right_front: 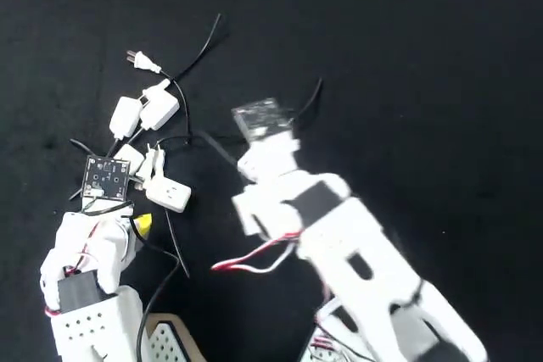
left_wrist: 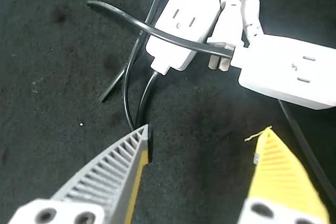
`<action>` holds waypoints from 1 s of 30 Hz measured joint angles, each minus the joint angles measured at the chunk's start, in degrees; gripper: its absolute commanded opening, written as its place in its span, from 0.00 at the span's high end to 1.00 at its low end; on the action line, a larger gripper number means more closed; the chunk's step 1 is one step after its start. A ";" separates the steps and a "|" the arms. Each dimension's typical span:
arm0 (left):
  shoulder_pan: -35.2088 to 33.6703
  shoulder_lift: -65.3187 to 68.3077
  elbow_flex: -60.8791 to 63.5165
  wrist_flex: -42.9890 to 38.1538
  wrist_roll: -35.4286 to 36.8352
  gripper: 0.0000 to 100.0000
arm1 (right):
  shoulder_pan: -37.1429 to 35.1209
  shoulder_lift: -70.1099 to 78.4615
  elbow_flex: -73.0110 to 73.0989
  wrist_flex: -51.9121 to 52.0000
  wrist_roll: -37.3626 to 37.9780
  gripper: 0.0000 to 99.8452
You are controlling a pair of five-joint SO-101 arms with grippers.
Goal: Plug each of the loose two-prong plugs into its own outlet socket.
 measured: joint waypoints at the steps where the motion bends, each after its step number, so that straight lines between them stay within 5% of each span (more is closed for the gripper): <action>1: 0.00 0.00 0.00 0.00 0.00 0.68 | 2.11 -1.85 0.79 0.18 1.49 0.99; 6: 0.00 0.00 0.00 0.00 0.00 0.68 | 8.62 -10.55 1.49 1.41 5.36 0.99; 12: 0.44 0.00 2.20 -4.22 2.46 0.68 | 6.95 -20.31 4.40 -3.96 -1.32 0.99; 16: 0.44 0.00 2.20 -4.22 2.81 0.68 | 3.60 -20.75 9.67 1.93 -0.44 0.99; 30: 3.52 0.00 5.54 -4.92 -2.55 0.68 | 14.24 11.25 10.64 3.34 21.01 0.98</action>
